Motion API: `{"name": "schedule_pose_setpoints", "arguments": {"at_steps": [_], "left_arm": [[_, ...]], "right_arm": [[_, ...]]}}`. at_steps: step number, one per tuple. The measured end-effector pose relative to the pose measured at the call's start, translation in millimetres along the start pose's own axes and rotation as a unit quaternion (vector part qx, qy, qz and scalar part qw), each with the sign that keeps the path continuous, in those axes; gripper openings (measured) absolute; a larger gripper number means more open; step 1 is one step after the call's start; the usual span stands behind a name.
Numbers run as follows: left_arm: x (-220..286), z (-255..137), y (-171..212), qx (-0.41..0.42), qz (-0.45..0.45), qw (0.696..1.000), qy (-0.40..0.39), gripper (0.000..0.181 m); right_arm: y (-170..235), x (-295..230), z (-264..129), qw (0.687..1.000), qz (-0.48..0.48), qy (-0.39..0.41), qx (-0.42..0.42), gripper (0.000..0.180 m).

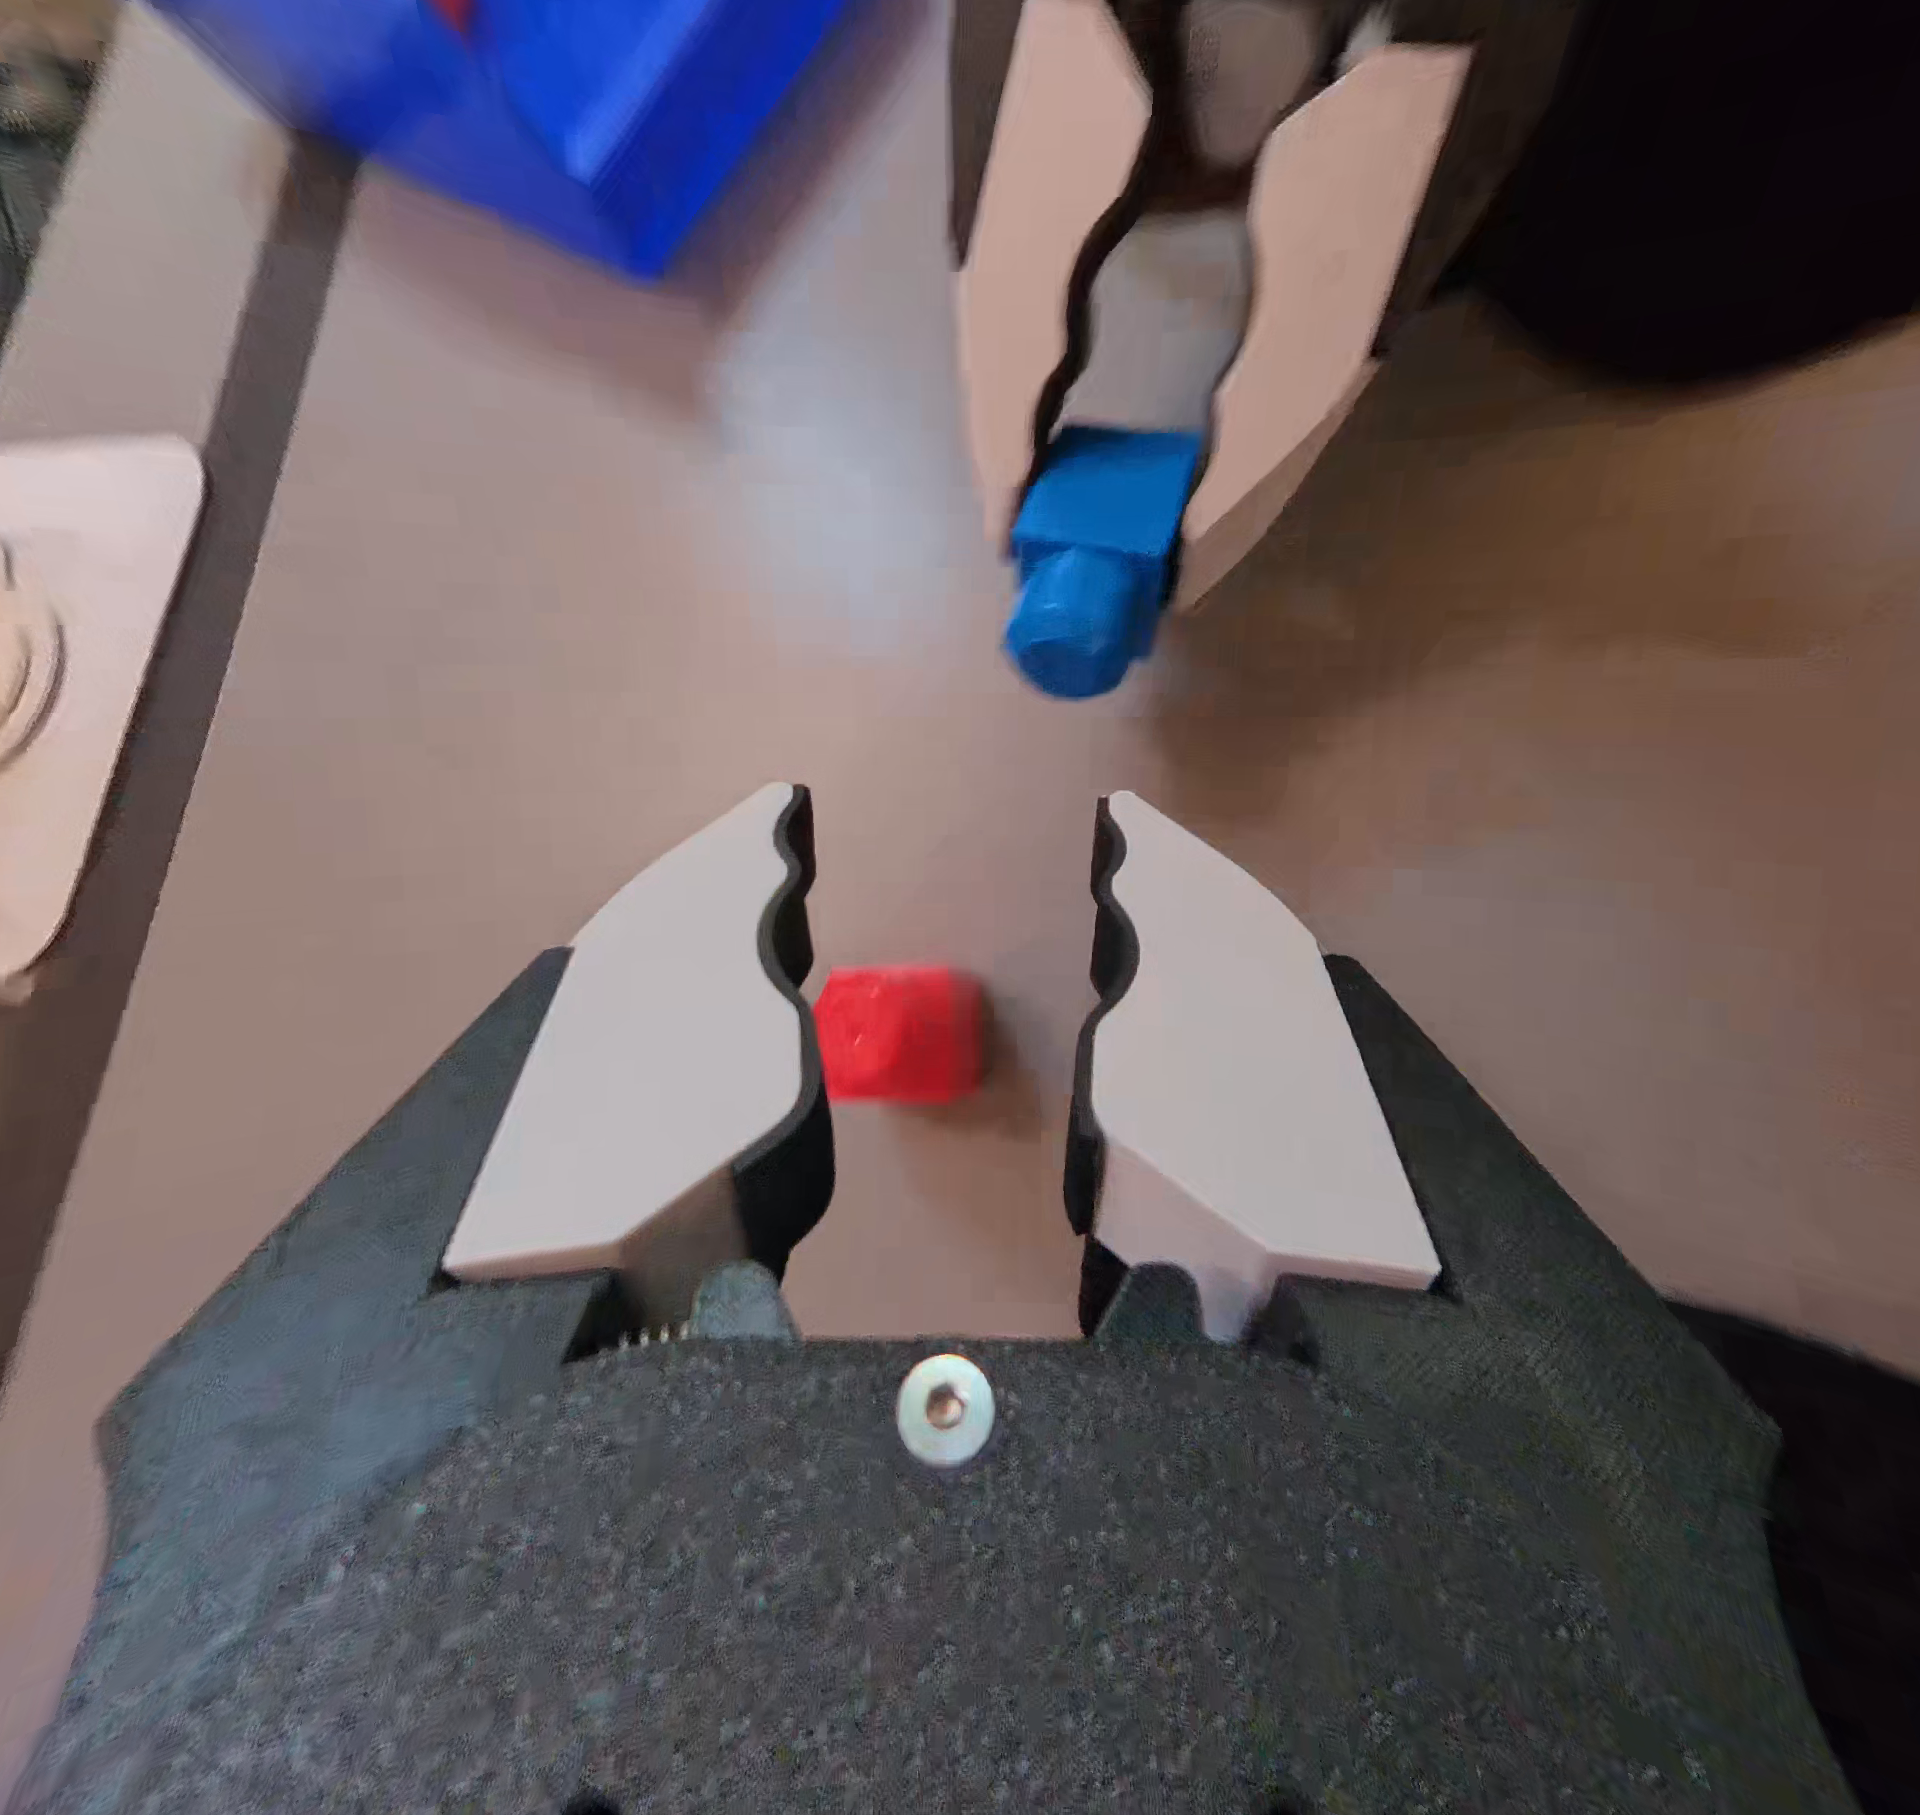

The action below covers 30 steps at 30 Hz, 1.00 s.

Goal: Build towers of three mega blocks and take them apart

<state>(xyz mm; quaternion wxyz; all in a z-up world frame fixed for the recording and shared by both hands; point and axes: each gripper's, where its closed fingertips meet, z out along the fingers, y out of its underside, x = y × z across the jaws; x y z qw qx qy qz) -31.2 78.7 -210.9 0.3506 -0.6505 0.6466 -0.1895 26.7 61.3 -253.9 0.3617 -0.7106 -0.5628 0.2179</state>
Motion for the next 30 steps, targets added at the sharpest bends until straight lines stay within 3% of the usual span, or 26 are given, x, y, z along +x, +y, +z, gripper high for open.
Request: {"name": "schedule_pose_setpoints", "arguments": {"at_steps": [5,9,15,20,24,30], "left_arm": [[18,-16,-54,0.225,-0.058,0.971,0.054,0.044],[20,-22,-73,0.296,-0.086,0.949,0.069,0.036],[30,-16,-71,0.279,-0.059,0.956,0.068,0.032],[35,1,-52,0.181,-0.047,0.98,0.067,0.029],[42,16,-30,0.095,-0.017,0.993,0.061,0.029],[48,24,-24,0.083,-0.027,0.993,0.085,0.029]], "right_arm": [[-73,1,-47,0.968,0.035,-0.008,0.25,0.037],[-87,-6,-56,0.949,0.046,-0.024,0.31,0.037],[-76,-17,-34,0.963,0.026,-0.034,0.265,0.037],[-53,-17,-14,0.986,-0.012,-0.004,0.165,0.043],[-48,-21,-9,0.99,-0.041,0.005,0.134,0.045],[-32,-29,4,0.995,-0.048,-0.012,0.081,0.035]]}}
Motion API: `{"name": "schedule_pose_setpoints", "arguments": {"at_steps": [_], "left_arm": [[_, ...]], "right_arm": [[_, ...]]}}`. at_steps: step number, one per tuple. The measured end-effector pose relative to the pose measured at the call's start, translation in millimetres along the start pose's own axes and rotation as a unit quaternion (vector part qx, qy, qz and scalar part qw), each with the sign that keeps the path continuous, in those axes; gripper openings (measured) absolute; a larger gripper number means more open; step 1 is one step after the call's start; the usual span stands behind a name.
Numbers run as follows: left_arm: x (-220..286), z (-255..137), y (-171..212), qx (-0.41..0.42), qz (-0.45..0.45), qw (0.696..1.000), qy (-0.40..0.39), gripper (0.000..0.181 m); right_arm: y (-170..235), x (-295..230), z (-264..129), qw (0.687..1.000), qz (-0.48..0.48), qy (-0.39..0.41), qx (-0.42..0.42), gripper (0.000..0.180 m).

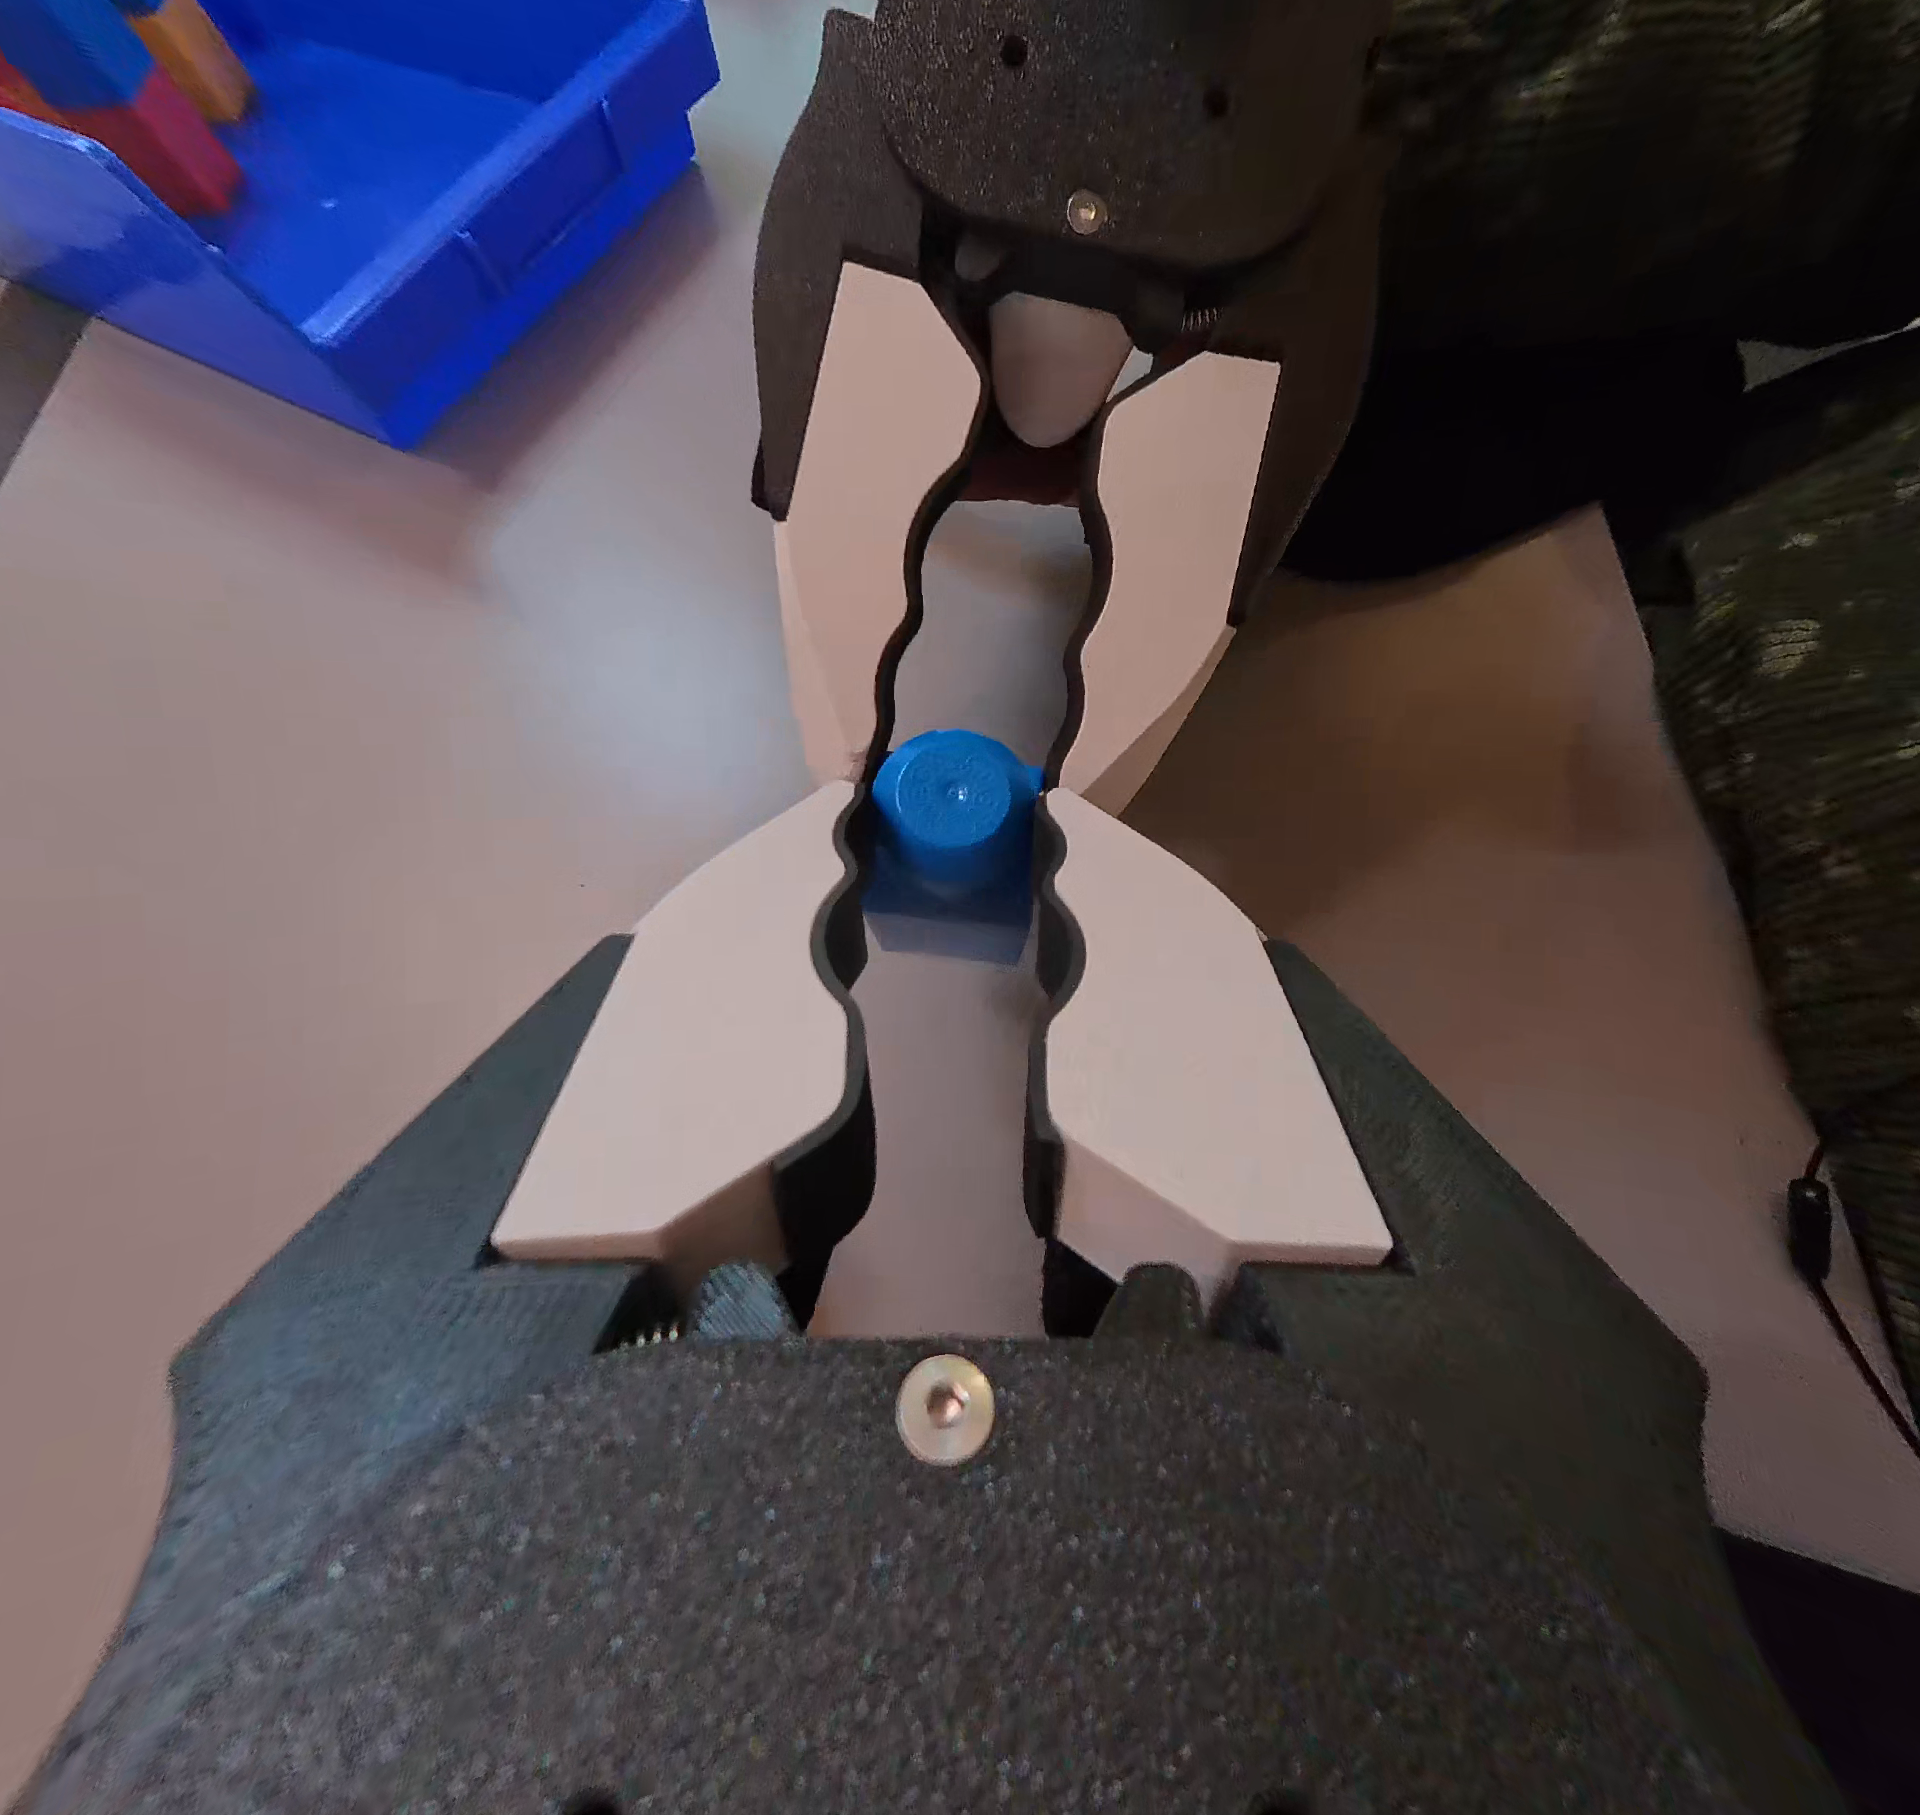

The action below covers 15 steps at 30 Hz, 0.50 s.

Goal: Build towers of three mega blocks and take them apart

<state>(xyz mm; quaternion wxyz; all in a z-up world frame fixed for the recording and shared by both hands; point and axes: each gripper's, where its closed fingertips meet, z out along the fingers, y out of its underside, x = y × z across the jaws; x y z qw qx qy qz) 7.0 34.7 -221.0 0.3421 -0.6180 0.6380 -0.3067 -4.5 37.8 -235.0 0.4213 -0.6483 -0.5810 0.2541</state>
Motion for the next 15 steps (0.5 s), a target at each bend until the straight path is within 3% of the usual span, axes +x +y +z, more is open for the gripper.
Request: {"name": "schedule_pose_setpoints", "arguments": {"at_steps": [4,9,12,15], "left_arm": [[-26,-29,-13,0.037,-0.007,0.998,-0.054,0.034],[-104,-129,-11,0.071,-0.046,0.968,-0.235,0.032],[-153,-199,20,0.045,-0.09,0.932,-0.349,0.03],[-199,-263,69,-0.032,-0.139,0.89,-0.434,0.029]], "right_arm": [[10,10,-1,0.999,0.03,0.005,-0.011,0.035],[30,28,-6,0.997,0.056,0.027,-0.036,0.035],[38,31,-8,0.996,0.067,0.025,-0.046,0.035],[49,30,-7,0.995,0.069,0.02,-0.069,0.035]]}}
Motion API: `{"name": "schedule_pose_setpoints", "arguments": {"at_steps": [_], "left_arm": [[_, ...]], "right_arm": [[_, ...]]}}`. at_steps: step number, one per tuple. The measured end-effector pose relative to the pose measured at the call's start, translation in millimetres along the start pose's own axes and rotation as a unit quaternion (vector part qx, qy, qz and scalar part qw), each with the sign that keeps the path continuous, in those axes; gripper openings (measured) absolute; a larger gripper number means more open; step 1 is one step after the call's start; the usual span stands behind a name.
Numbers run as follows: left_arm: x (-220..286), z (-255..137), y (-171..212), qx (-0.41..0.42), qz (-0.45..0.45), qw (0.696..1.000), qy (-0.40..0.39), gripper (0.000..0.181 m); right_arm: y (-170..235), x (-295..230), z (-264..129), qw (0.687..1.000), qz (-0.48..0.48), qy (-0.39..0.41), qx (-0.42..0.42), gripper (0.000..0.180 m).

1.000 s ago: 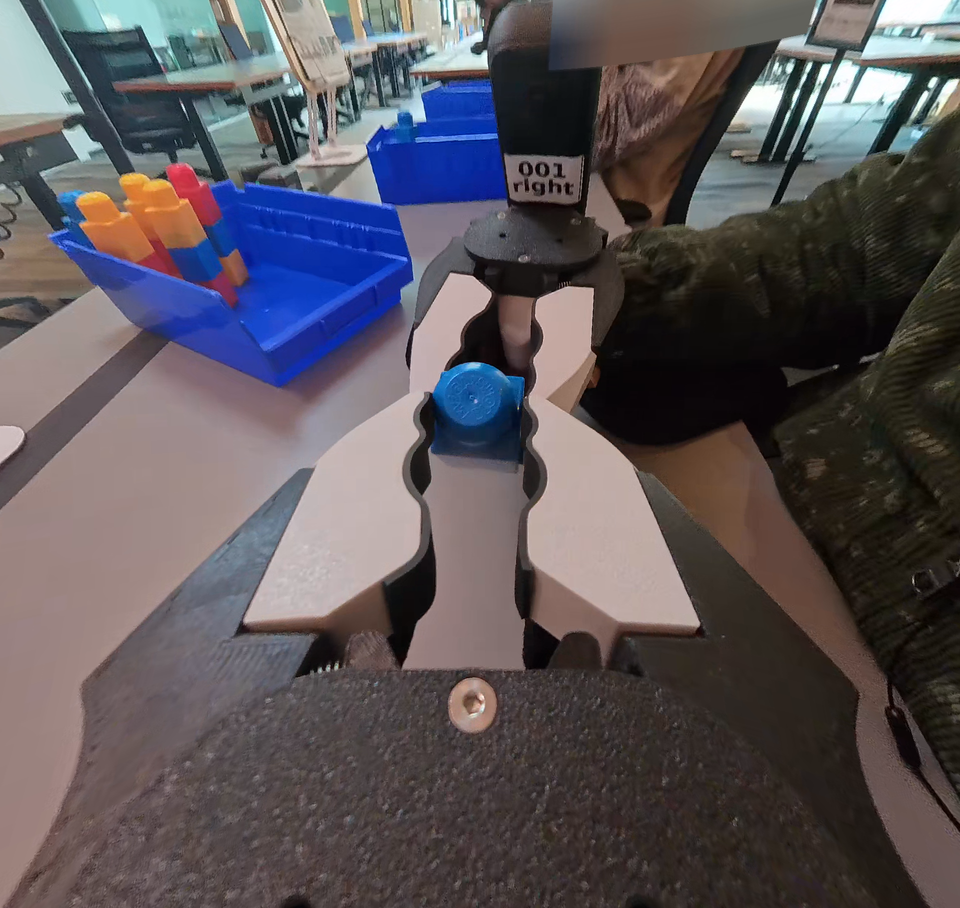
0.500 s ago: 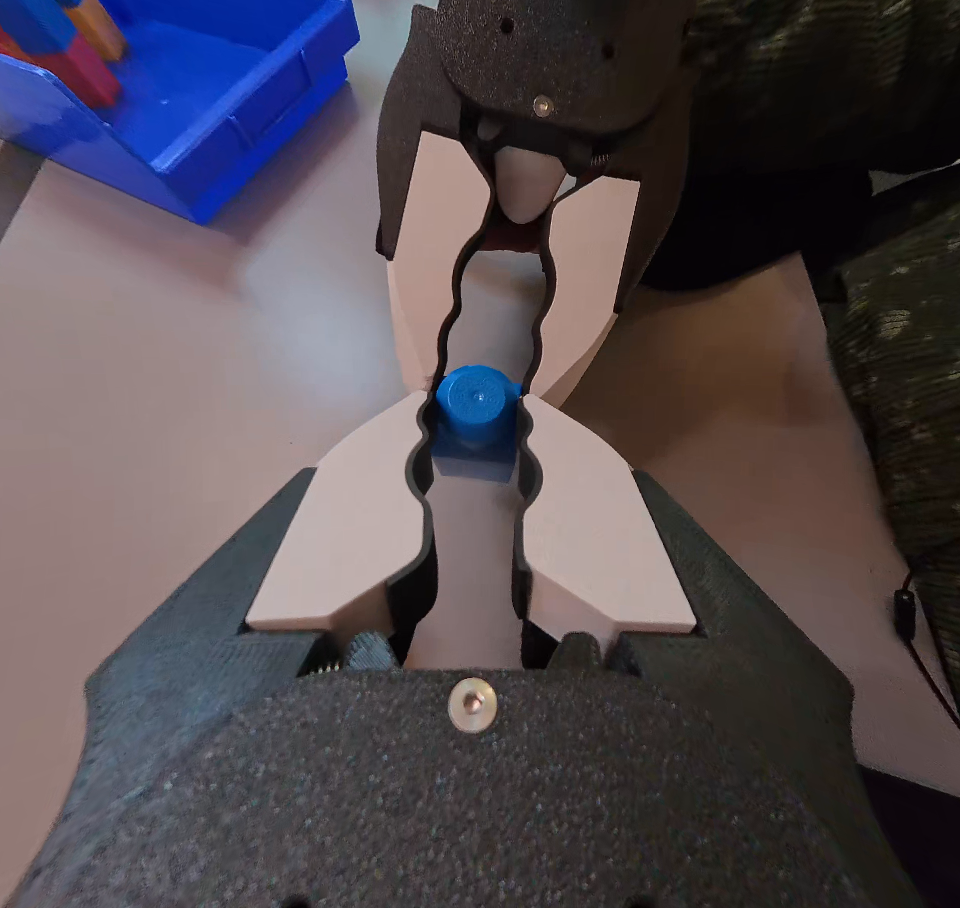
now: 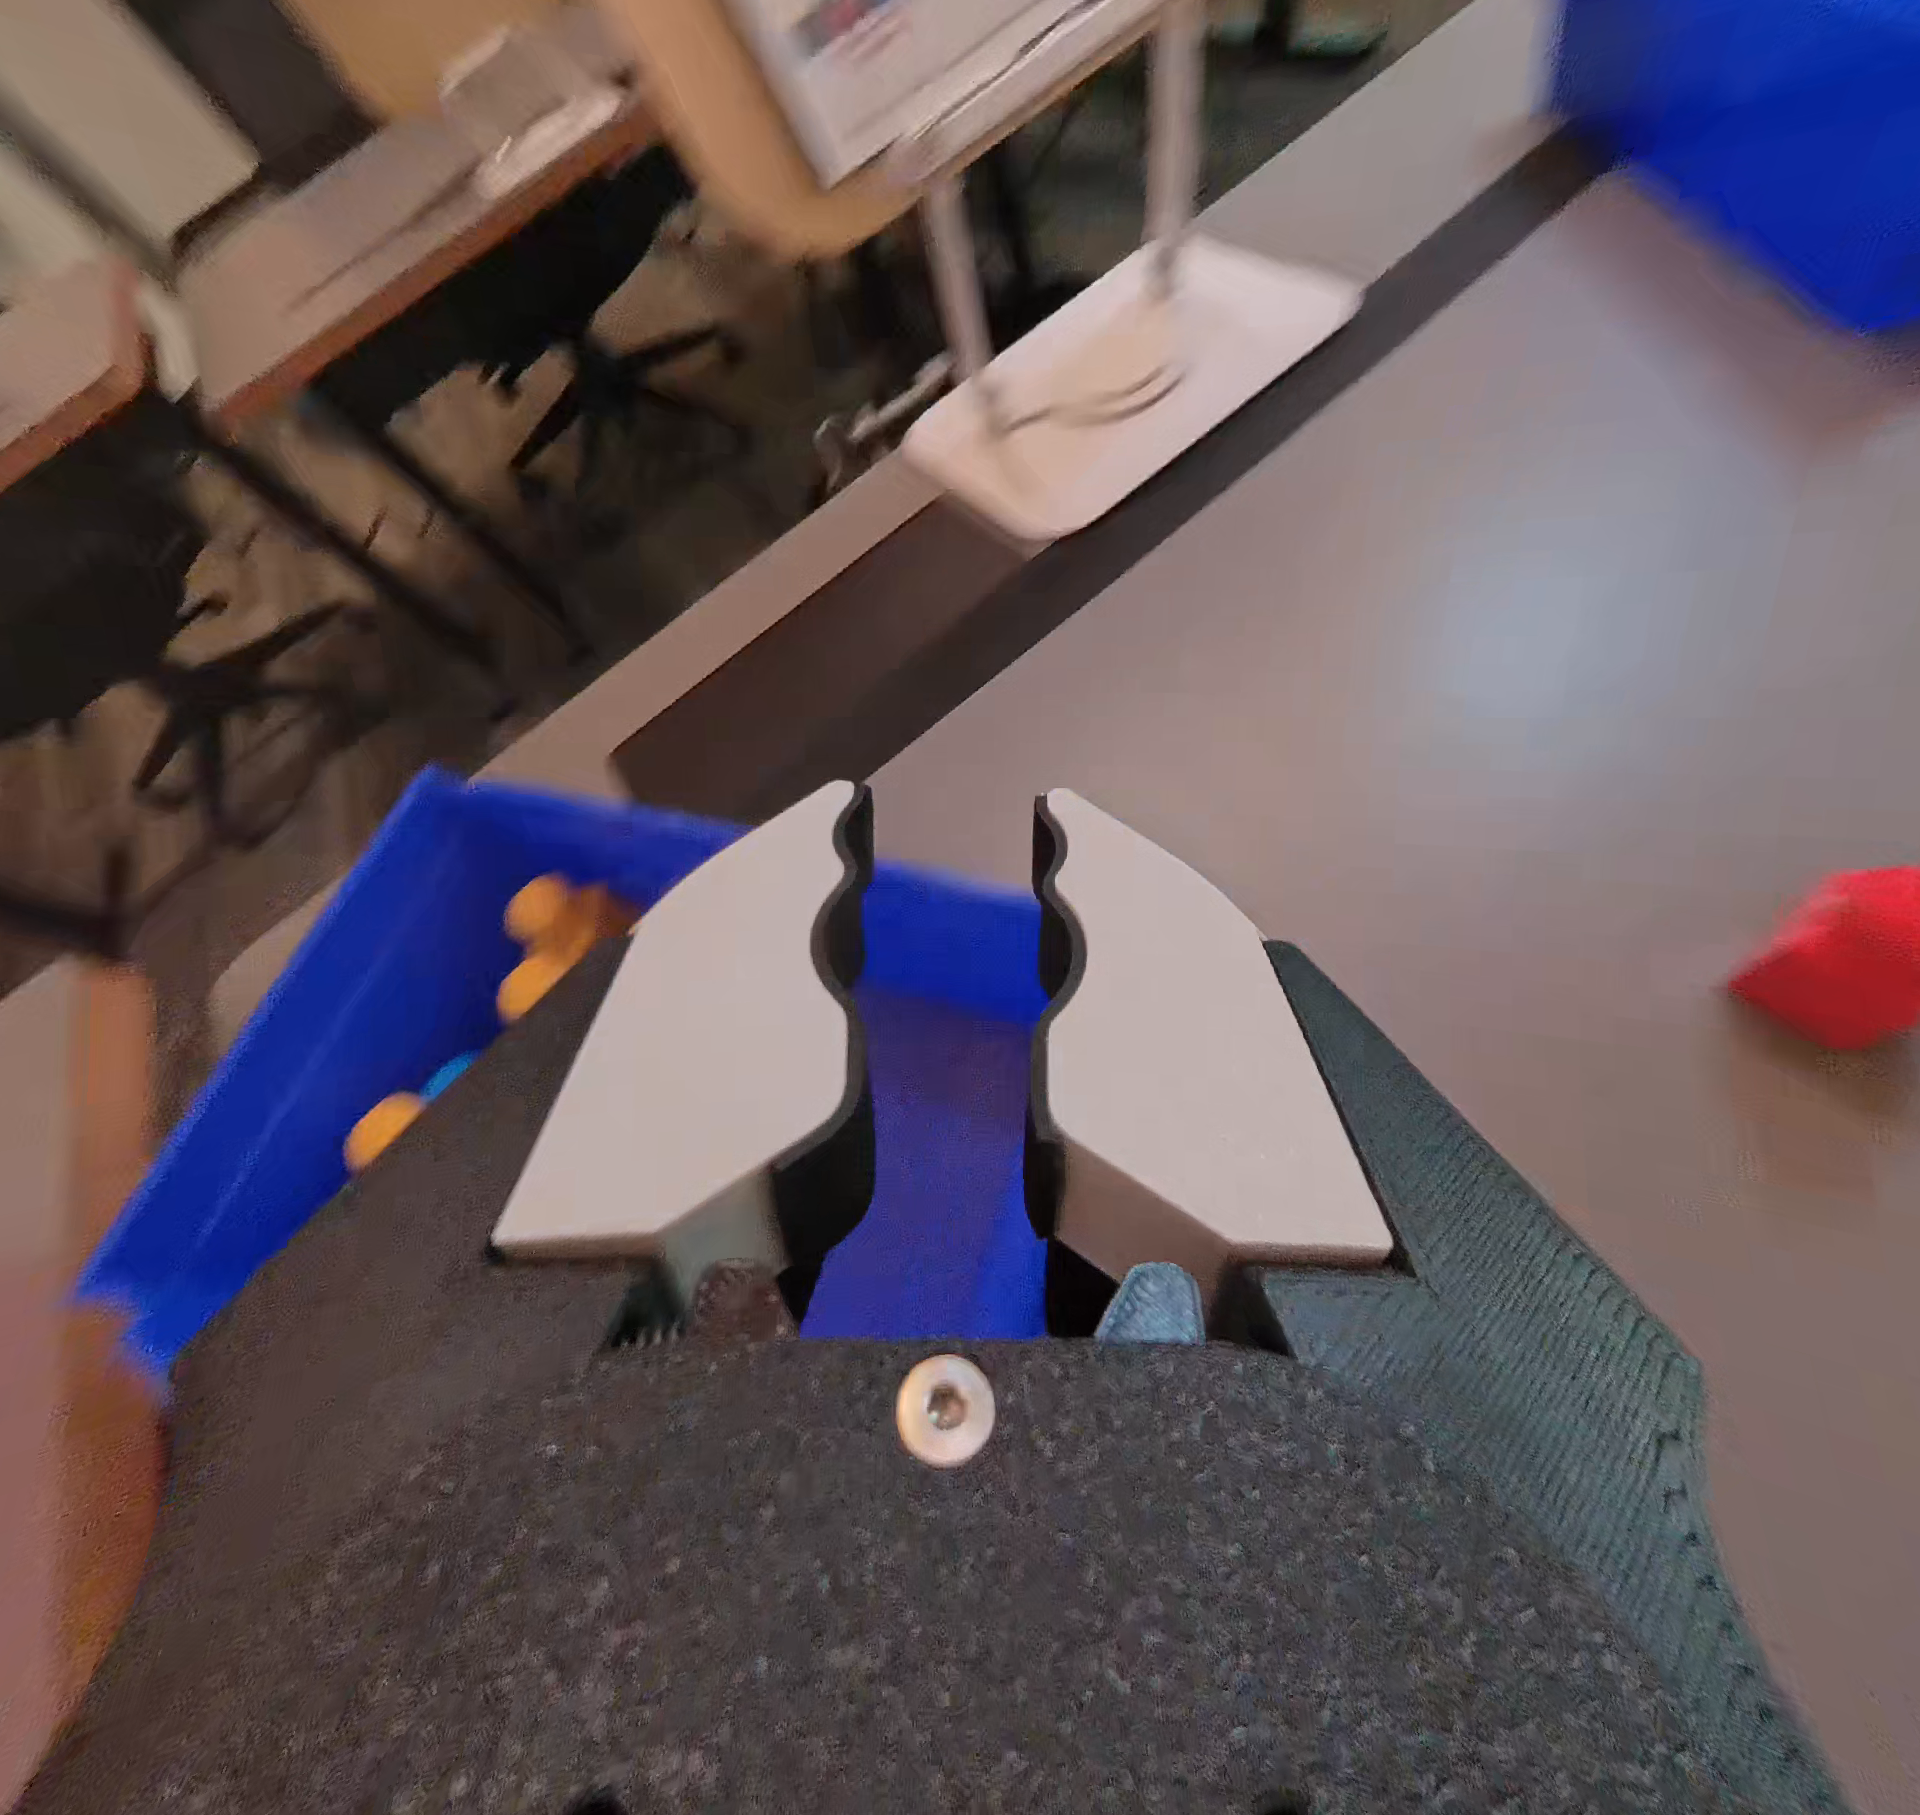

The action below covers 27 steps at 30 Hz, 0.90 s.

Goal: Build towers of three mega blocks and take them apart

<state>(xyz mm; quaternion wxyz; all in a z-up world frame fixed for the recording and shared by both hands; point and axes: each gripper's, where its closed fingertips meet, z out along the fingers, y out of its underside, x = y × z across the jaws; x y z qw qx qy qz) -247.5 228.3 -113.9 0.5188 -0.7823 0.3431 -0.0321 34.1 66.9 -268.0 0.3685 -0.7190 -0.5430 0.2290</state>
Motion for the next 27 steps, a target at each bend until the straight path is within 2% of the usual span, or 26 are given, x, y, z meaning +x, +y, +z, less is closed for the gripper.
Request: {"name": "schedule_pose_setpoints", "arguments": {"at_steps": [4,9,15,23,27], "left_arm": [[-86,12,55,-0.128,-0.051,0.989,-0.05,0.034],[-137,38,116,-0.24,-0.114,0.962,-0.068,0.041],[-164,62,170,-0.339,-0.117,0.927,-0.113,0.044],[-186,55,204,-0.418,-0.078,0.896,-0.126,0.046],[-181,59,206,-0.435,-0.039,0.892,-0.115,0.035]], "right_arm": [[7,0,2,1.0,-0.001,0.0,-0.017,0.035],[8,0,2,1.0,0.001,-0.003,-0.018,0.036],[5,-2,0,1.0,0.004,-0.007,-0.006,0.043],[-2,1,-5,0.999,0.02,-0.014,0.021,0.042],[-1,0,-4,0.999,0.02,-0.016,0.02,0.043]]}}
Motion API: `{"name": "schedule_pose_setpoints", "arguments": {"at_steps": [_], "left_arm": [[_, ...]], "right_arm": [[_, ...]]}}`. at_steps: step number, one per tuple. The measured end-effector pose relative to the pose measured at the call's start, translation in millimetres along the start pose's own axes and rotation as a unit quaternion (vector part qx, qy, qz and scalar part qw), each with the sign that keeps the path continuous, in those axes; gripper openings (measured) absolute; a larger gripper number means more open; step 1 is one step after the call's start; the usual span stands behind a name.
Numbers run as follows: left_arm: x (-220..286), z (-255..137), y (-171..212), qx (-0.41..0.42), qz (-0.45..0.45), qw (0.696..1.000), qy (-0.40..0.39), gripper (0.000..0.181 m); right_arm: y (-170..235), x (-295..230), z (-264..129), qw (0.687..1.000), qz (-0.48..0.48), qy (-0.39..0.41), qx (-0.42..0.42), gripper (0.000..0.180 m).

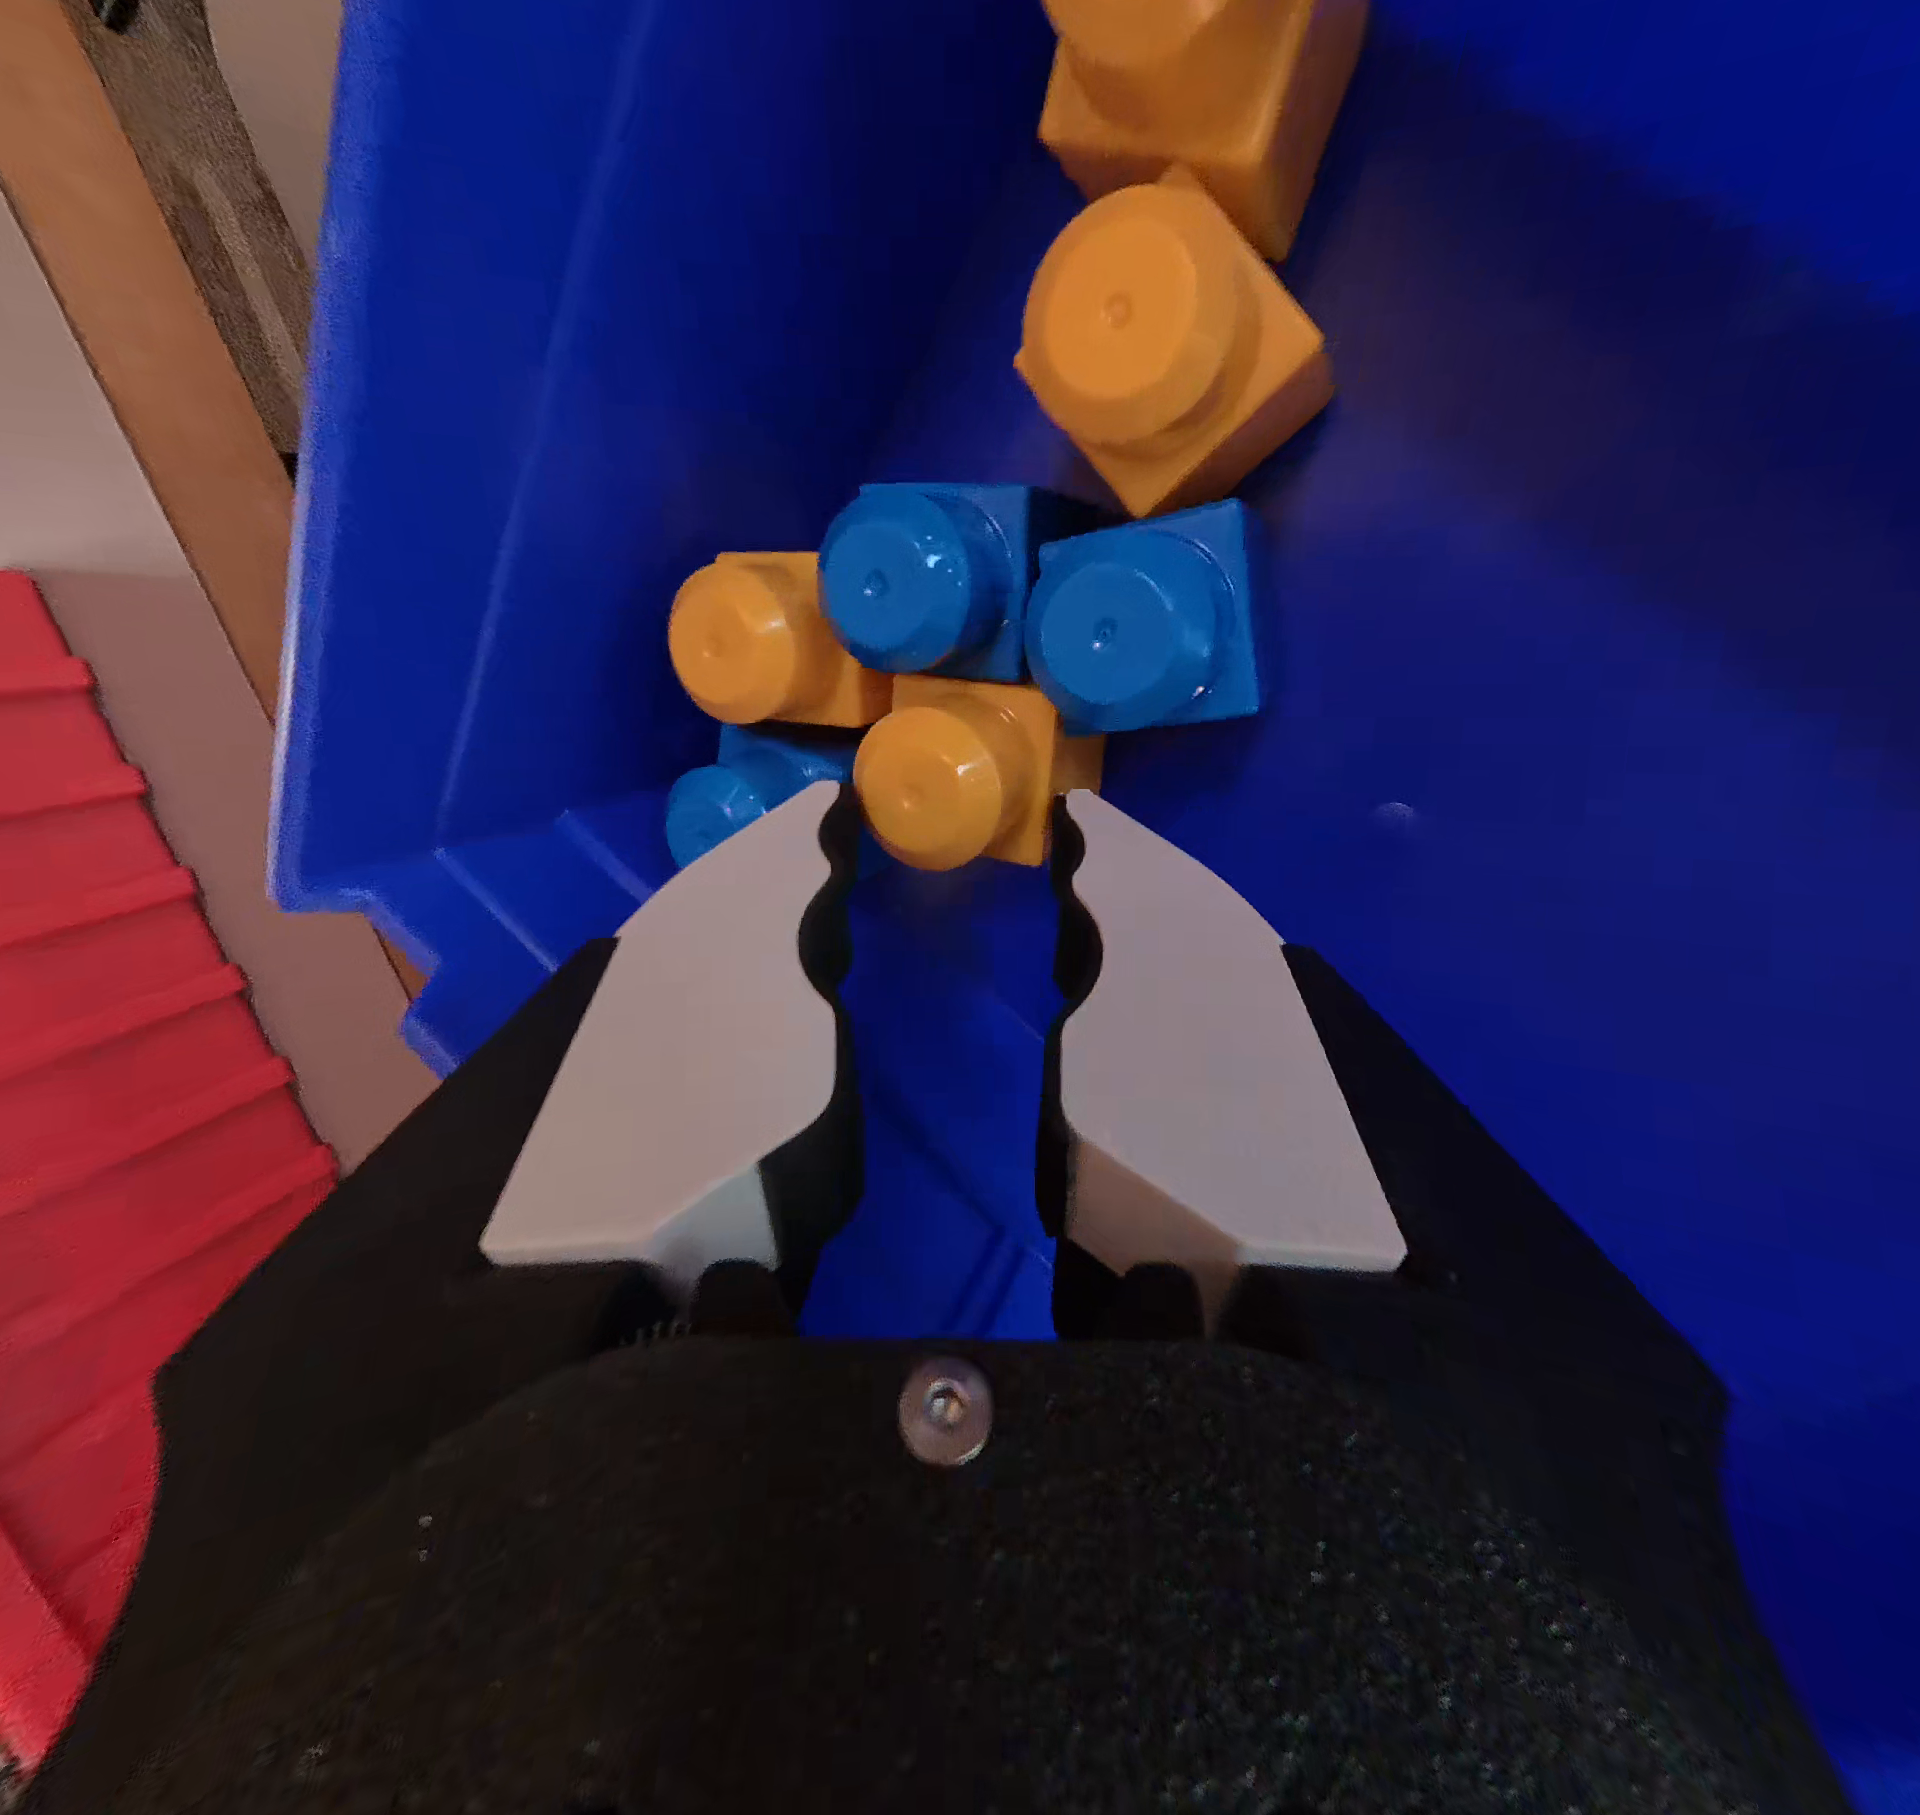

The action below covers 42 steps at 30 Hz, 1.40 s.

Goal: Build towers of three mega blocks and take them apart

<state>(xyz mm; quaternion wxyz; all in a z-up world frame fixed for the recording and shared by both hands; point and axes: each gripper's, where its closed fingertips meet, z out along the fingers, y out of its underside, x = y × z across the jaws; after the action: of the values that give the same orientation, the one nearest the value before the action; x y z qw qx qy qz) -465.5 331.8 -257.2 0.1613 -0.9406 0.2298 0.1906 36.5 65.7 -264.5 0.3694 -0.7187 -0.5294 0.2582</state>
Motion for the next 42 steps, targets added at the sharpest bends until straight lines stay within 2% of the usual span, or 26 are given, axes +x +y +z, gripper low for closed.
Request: {"name": "schedule_pose_setpoints", "arguments": {"at_steps": [5,7,9,11,13,15,19,23,27,30,35,36,37,42], "left_arm": [[-2,-31,-7,0.018,0.017,0.999,-0.023,0.029],[-5,-61,-14,0.053,0.03,0.997,-0.046,0.028],[10,-101,-27,0.106,0.049,0.992,-0.035,0.028],[56,-145,-42,0.181,0.095,0.978,0.027,0.028],[126,-186,-47,0.239,0.175,0.948,0.118,0.028],[188,-208,-45,0.261,0.237,0.922,0.161,0.029],[290,-201,-38,0.246,0.341,0.887,0.191,0.028],[344,-172,-31,0.212,0.39,0.871,0.211,0.028],[359,-169,-29,0.214,0.384,0.866,0.24,0.031],[356,-184,-29,0.246,0.37,0.862,0.243,0.042],[372,-227,-7,0.32,0.363,0.821,0.303,0.043],[378,-227,1,0.32,0.367,0.815,0.315,0.043],[383,-223,9,0.313,0.373,0.813,0.32,0.043],[406,-194,18,0.3,0.357,0.816,0.34,0.053]], "right_arm": [[-3,0,-3,1.0,0.0,0.002,0.007,0.042],[-3,0,-4,1.0,-0.001,0.002,0.005,0.043],[-3,0,-4,1.0,-0.003,0.003,0.002,0.043],[-2,0,-3,1.0,-0.004,0.003,-0.003,0.044],[1,0,0,1.0,-0.007,0.006,-0.012,0.046],[2,-2,1,1.0,-0.011,0.006,-0.019,0.048],[3,-4,3,1.0,-0.015,0.008,-0.024,0.048],[7,-3,4,0.999,-0.016,0.011,-0.032,0.048],[11,-3,6,0.999,-0.012,0.008,-0.041,0.049],[16,-2,9,0.999,-0.01,0.009,-0.052,0.051],[18,0,15,0.998,-0.009,0.013,-0.06,0.053],[19,1,18,0.998,-0.009,0.017,-0.064,0.05],[21,3,20,0.997,-0.01,0.023,-0.07,0.039],[10,-8,21,0.998,-0.023,0.008,-0.06,0.037]]}}
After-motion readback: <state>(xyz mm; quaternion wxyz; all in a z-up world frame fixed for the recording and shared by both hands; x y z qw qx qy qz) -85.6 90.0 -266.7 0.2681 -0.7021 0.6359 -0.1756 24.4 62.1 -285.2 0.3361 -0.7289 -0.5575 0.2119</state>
